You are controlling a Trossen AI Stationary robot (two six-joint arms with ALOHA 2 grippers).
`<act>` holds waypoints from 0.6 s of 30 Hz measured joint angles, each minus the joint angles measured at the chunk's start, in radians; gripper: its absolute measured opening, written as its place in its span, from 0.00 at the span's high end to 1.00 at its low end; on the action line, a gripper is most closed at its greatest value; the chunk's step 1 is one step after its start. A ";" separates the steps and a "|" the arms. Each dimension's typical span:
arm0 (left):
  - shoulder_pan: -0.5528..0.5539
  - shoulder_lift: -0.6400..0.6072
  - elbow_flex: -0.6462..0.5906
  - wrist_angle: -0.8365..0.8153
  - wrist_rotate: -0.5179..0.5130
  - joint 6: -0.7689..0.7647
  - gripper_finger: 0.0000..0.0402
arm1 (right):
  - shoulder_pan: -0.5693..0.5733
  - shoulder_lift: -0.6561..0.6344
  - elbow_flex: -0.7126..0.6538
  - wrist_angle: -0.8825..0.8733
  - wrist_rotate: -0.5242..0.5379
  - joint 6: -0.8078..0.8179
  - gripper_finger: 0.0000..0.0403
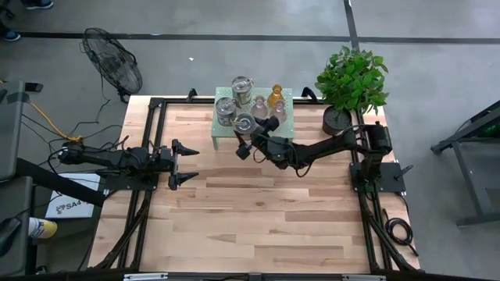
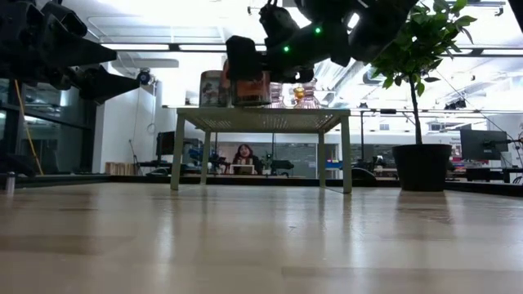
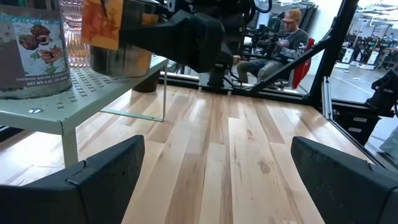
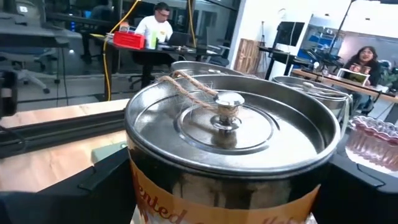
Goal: Pick & Place candle stick holders
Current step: Put the orange scented candle on the shelf
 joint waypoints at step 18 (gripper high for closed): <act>0.000 0.000 0.000 0.000 0.000 0.000 0.01 | -0.079 0.000 0.000 -0.045 -0.050 0.182 0.12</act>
